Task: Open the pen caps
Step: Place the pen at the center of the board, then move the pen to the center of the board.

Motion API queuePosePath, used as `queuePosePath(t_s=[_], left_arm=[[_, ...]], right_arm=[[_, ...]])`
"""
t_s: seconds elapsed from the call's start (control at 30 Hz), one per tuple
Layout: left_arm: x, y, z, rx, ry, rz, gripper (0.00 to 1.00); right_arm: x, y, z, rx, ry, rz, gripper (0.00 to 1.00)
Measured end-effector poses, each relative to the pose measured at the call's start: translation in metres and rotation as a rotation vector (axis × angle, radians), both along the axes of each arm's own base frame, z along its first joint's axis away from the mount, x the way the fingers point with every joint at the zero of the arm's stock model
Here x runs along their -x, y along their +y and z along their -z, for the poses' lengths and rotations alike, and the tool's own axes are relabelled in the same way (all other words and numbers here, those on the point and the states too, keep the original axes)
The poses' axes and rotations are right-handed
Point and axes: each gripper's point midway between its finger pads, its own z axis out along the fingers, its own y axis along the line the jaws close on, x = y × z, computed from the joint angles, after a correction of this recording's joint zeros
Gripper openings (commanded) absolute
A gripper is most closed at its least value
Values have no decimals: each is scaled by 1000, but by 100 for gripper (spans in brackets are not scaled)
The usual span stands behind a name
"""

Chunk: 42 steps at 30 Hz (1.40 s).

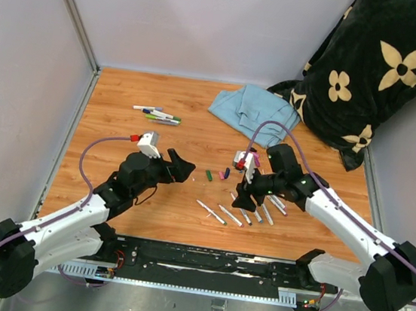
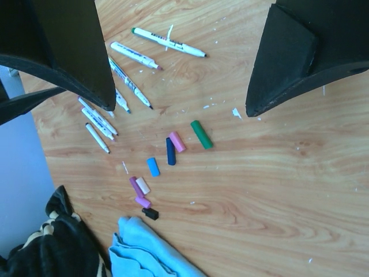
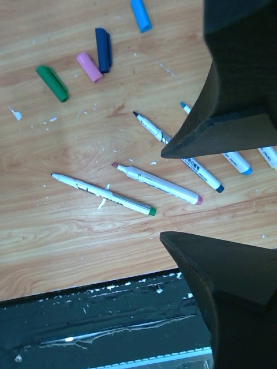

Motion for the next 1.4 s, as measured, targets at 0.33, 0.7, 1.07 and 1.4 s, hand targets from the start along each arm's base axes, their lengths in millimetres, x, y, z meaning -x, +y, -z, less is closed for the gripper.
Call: queuePosePath(t_s=[0.33,0.7,1.07,1.4], left_arm=[[-2,4,-5,-64,-48,18,99],[-23,27,-13,-68,-58,-45,99],[-40,40,-16,-75,-58,-78,100],[-52,47,-12,-81,-43,-96,99]], right_arm=[[-1,-14,-26,-88,-45,-32,57],[0,-18,-26,-92,-38,-39,58],[1,-18,-26,-91,-48,-51,58],[1,-19,-27,-93,-55,-54,58]])
